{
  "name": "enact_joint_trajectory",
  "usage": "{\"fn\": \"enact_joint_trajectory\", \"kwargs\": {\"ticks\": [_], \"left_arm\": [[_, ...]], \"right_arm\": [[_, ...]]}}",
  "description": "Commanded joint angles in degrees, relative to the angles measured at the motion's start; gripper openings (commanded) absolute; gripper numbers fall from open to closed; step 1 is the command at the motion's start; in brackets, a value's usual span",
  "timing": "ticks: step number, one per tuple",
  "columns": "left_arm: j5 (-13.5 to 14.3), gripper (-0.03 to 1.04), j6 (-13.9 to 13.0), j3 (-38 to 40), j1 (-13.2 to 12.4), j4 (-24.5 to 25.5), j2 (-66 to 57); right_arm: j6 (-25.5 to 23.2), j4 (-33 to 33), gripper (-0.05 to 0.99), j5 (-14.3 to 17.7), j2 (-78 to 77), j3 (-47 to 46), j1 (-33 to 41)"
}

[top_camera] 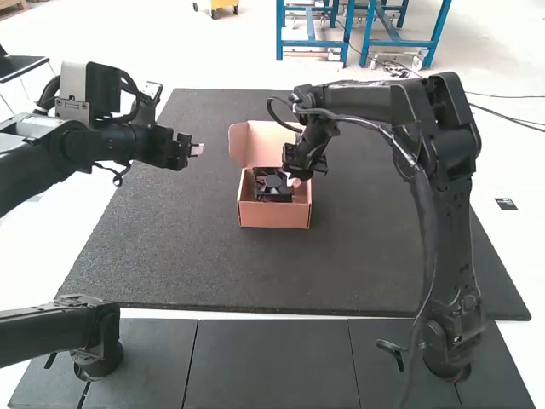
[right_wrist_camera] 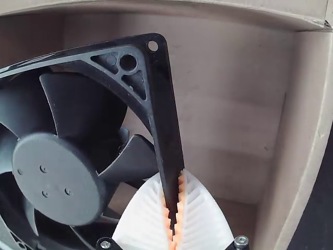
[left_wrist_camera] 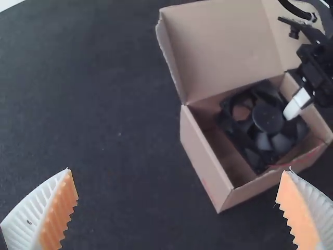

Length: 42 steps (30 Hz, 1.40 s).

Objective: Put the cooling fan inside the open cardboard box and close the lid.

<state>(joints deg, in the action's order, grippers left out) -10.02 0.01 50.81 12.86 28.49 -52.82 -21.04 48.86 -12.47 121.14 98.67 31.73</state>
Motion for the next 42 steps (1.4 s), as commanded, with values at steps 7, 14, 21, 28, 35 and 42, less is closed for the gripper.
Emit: {"fn": "enact_joint_trajectory", "kwargs": {"ticks": [7,14,21,28,35,42], "left_arm": [[0.09,0.90,-0.10,0.17,0.50,-0.10,2.10],[0.00,0.90,0.16,0.17,0.41,0.16,2.28],[-0.17,0.90,0.43,0.17,0.50,-0.01,2.28],[-0.17,0.90,0.60,0.17,0.41,-0.28,2.28],[-0.17,0.90,0.69,0.08,0.50,-0.63,2.28],[-0.17,0.90,1.40,0.26,0.50,-1.95,1.40]], "right_arm": [[0.73,-1.05,-0.02,1.13,0.50,0.29,-1.67],[1.00,-2.19,-0.02,1.66,1.29,0.12,-2.55],[1.35,-2.54,-0.02,1.57,2.17,0.38,-2.11],[1.17,-2.54,0.07,0.78,2.70,0.12,-2.02],[2.84,-1.84,0.26,0.34,2.87,0.82,-2.02],[7.33,4.05,0.50,0.34,2.52,6.36,-2.02]]}}
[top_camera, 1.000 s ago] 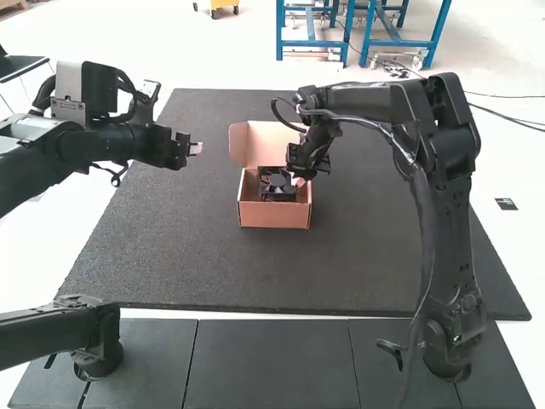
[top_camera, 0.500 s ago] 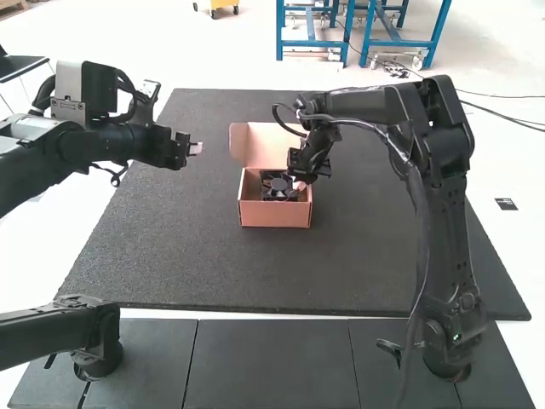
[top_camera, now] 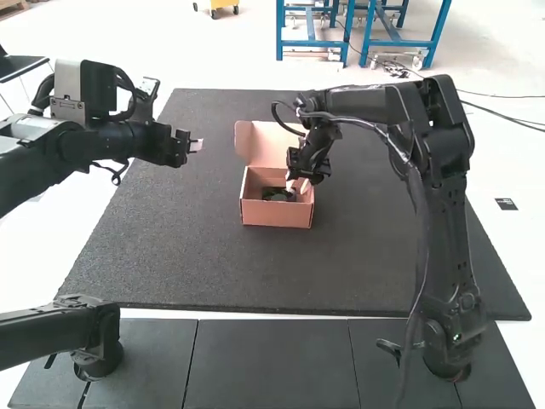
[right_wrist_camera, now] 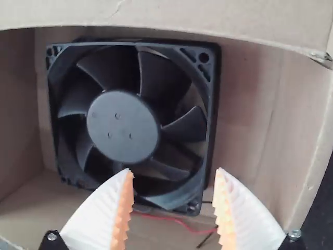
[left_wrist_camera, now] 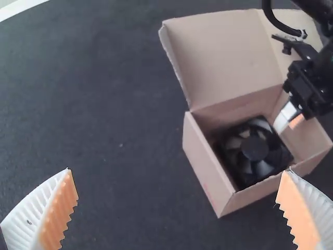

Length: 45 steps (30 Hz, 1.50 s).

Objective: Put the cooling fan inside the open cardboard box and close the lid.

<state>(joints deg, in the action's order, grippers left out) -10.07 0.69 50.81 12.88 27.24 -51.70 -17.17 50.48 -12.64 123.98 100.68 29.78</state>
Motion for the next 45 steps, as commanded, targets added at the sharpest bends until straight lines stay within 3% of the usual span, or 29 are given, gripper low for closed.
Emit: {"fn": "enact_joint_trajectory", "kwargs": {"ticks": [1,3,8,12,19,22,24,31,37,45], "left_arm": [[-0.13,0.90,0.81,0.35,0.39,-0.79,-0.24],[-0.04,0.90,1.33,0.70,0.39,-0.97,-1.21],[0.05,0.90,1.51,2.98,0.39,-1.14,-4.20],[0.22,0.90,1.51,4.92,0.30,-1.49,-6.92],[2.68,0.90,1.95,7.47,0.39,-3.07,-12.46],[3.82,0.90,2.04,8.17,0.39,-3.95,-14.65],[4.35,0.90,2.30,8.61,0.39,-4.57,-16.24],[6.90,0.90,3.71,11.60,0.39,-5.80,-21.86],[9.54,0.90,4.06,14.14,0.39,-6.59,-26.34],[11.65,0.90,5.02,15.99,0.12,-7.47,-32.94]], "right_arm": [[5.65,4.54,0.56,0.69,-0.32,5.84,-0.07],[8.29,7.79,0.65,0.60,-0.76,8.65,-0.07],[13.83,13.15,0.74,-0.36,-4.28,14.01,-0.34],[19.37,16.49,0.74,-0.36,-9.99,13.75,-0.25],[28.15,16.23,0.74,4.47,-19.83,8.74,-1.22],[29.82,10.69,0.73,8.34,-24.32,2.32,-2.80],[30.62,5.24,0.73,8.69,-27.48,-2.86,-4.56],[30.79,-12.95,0.73,9.04,-33.90,-18.59,-6.49],[27.89,-22.97,0.73,7.02,-33.81,-24.57,-6.75],[26.31,-24.99,0.72,5.09,-32.14,-25.45,-6.75]]}}
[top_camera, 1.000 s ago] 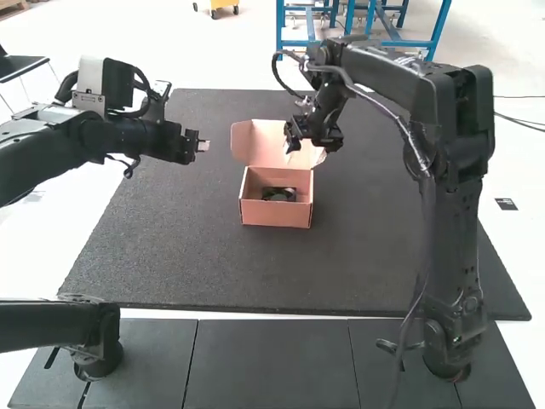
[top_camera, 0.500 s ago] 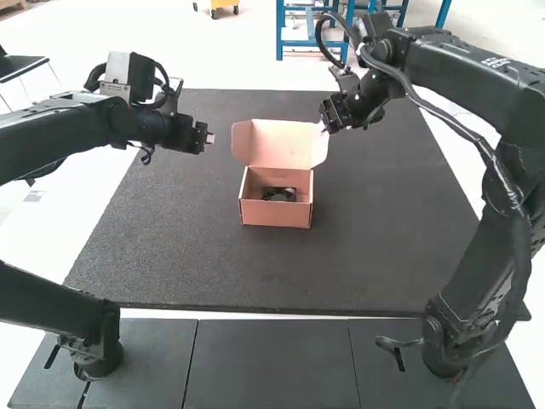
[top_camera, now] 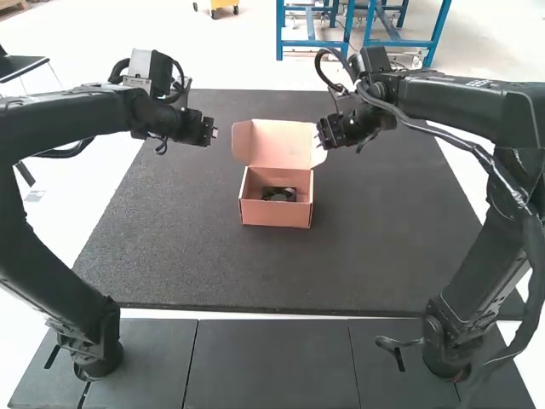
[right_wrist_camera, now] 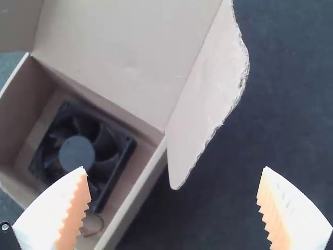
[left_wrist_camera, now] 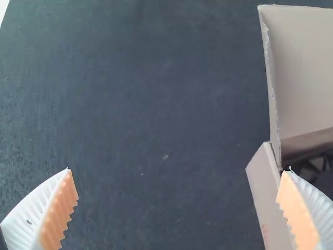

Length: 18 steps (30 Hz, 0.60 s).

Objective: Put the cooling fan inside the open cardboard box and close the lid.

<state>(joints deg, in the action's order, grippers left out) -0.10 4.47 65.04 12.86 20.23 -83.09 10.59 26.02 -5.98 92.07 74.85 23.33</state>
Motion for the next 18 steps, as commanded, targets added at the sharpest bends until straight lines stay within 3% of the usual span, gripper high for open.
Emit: {"fn": "enact_joint_trajectory", "kwargs": {"ticks": [1,18], "left_arm": [[1.68,0.90,1.33,1.76,0.15,-0.54,-2.25],[1.15,0.90,2.74,1.23,-0.21,-6.69,-10.60]], "right_arm": [[-1.54,-0.62,0.72,-1.93,-0.23,0.47,-0.39],[-3.56,-0.44,0.71,-2.20,3.38,3.99,-0.22]]}}
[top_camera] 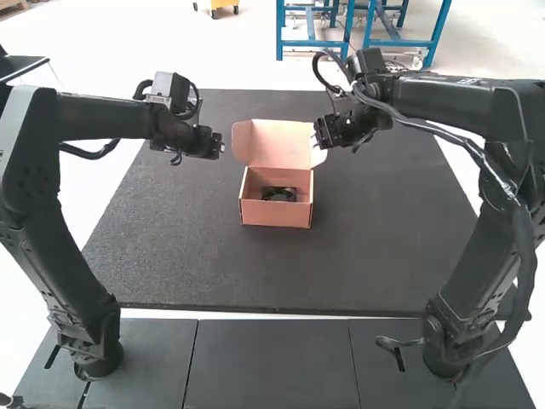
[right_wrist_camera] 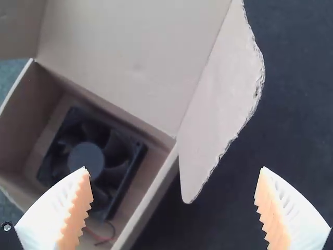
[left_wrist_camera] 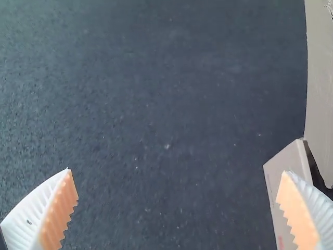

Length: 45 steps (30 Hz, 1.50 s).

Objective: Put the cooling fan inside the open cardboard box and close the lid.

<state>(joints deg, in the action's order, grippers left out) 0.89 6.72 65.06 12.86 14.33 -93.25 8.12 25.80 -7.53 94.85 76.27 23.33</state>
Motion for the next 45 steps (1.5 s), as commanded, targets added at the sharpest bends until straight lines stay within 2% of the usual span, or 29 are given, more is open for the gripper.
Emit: {"fn": "enact_joint_trajectory", "kwargs": {"ticks": [1,6,13,19,24,29,32,34,45], "left_arm": [[0.17,0.90,0.49,1.21,-0.21,-1.06,-0.70],[0.17,0.90,0.49,1.39,-0.21,-2.11,-1.93],[0.17,0.90,0.49,2.35,0.06,-2.99,-2.99],[0.17,0.90,0.40,3.50,0.23,-3.17,-3.69],[0.17,0.90,0.22,4.38,0.32,-3.08,-4.48],[0.17,0.90,0.22,4.99,0.32,-2.99,-5.01],[0.17,0.90,0.22,5.08,0.32,-2.99,-5.10],[0.17,0.90,0.22,5.26,0.32,-3.08,-5.10],[0.17,0.90,0.05,5.26,0.23,-3.87,-5.54]], "right_arm": [[-1.09,-0.23,0.71,-0.64,0.95,2.74,-0.30],[-1.26,-0.31,0.71,-0.64,2.18,3.53,-0.39],[-2.06,-0.49,0.63,-0.64,2.80,4.06,-0.39],[-2.41,-0.84,0.62,-0.73,2.97,4.06,-0.39],[-2.67,-1.72,0.55,-1.00,3.24,4.06,-0.48],[-2.67,-2.69,0.43,-1.52,4.03,4.06,-0.57],[-2.67,-2.95,0.43,-1.61,4.47,4.15,-0.57],[-2.67,-3.13,0.39,-1.79,4.91,4.24,-0.57],[-2.85,-4.44,0.39,-1.79,8.07,7.05,-0.57]]}}
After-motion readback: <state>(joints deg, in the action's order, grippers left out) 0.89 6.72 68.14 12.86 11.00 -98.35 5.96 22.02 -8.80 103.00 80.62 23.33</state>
